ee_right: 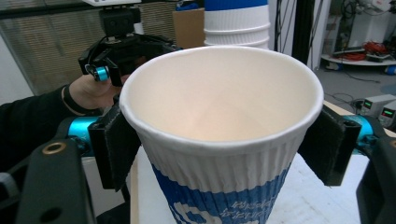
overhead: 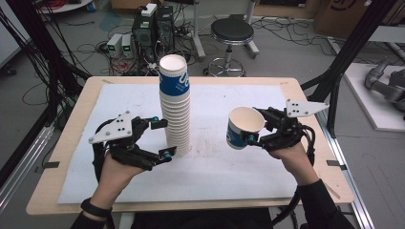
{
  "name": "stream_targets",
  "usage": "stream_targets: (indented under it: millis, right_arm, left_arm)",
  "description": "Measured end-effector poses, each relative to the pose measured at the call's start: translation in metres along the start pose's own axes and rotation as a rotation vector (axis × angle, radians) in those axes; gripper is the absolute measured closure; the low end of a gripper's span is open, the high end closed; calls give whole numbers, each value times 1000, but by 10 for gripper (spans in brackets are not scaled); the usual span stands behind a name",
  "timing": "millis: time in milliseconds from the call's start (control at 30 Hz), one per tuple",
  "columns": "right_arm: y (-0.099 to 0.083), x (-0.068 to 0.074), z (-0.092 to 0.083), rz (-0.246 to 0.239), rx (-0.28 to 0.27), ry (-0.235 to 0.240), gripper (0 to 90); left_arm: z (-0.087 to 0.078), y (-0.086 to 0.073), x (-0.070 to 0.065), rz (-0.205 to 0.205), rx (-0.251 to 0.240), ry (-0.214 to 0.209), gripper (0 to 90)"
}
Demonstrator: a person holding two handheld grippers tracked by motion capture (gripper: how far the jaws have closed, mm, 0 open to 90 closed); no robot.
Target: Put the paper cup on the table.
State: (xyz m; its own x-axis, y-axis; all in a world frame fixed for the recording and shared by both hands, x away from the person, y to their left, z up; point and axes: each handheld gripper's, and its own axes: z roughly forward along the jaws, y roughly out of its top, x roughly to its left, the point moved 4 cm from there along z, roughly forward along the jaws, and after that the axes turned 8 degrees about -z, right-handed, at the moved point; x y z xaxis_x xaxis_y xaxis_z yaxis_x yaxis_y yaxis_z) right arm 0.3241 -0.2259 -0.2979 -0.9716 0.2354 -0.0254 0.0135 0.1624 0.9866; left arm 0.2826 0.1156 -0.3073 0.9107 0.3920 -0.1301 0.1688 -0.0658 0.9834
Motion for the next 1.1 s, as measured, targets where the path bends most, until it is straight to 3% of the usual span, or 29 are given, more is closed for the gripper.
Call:
stream_targets:
  millis: [367,767,1100]
  right_arm:
    - [-7,-15,-13,7,4,-82,222]
    - [-15,-29,-20,18,18,-145,224]
    - [-29,-41,-25,28,40,-224,224]
  left_arm:
    - [-25,-15,15,-28,5,86,168]
    - [-42,-35,26,-27,9,165,168]
    - [-48,-54,30,-48,24,186,169]
